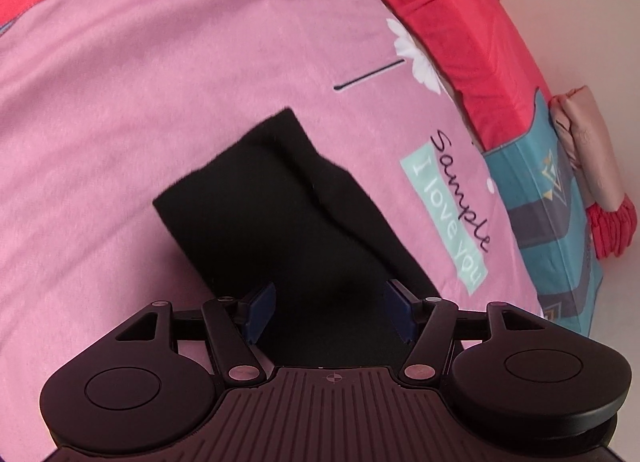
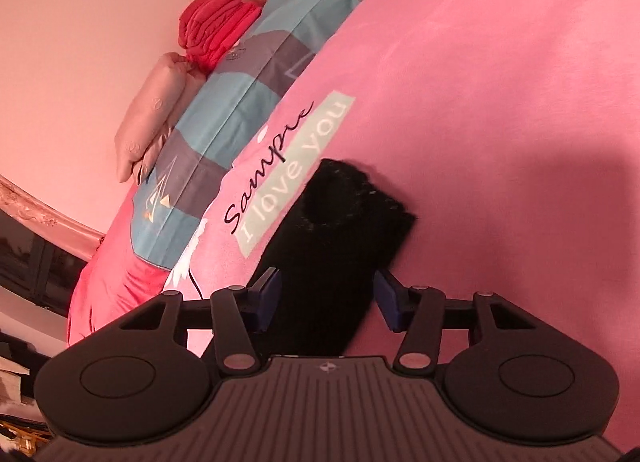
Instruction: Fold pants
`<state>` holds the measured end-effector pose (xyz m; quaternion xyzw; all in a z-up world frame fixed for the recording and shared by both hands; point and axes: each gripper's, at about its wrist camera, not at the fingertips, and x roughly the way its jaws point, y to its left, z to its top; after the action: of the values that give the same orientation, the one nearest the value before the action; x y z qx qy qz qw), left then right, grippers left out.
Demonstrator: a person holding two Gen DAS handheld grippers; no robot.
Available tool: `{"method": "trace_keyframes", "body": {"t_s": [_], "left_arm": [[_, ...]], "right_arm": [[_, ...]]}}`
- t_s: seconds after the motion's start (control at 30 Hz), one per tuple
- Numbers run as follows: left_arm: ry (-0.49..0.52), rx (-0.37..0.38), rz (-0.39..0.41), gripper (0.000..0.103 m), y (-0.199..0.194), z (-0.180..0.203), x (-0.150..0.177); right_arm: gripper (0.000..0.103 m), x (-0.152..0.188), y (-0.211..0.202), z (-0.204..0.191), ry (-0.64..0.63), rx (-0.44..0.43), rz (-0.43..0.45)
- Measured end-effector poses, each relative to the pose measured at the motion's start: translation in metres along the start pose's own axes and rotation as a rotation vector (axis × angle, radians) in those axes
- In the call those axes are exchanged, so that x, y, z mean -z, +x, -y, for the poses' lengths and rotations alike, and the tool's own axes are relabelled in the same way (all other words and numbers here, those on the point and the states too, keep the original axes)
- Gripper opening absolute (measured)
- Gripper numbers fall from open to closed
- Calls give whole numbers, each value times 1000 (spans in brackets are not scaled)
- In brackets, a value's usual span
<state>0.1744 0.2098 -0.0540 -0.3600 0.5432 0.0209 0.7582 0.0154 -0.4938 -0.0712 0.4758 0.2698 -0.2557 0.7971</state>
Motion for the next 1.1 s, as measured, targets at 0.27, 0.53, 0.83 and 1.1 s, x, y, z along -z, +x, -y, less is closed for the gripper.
{"method": "trace_keyframes", "body": {"t_s": [0.27,0.53,0.83,1.1], "left_arm": [[55,-56,5,103,-16,1,27],[46,-111,1,103,-33,-21,51],[289,-124,13,103,1,19,14],[470,-181,-71,103,66,31,-12]], "right_arm": [[6,-3,3,-8,-113,31,23],[19,3,-13,4,-155,3,35],[62,191,-8,-136,-762,-557,-522],[65,307,66,-227,-1005,-666,-524]]}}
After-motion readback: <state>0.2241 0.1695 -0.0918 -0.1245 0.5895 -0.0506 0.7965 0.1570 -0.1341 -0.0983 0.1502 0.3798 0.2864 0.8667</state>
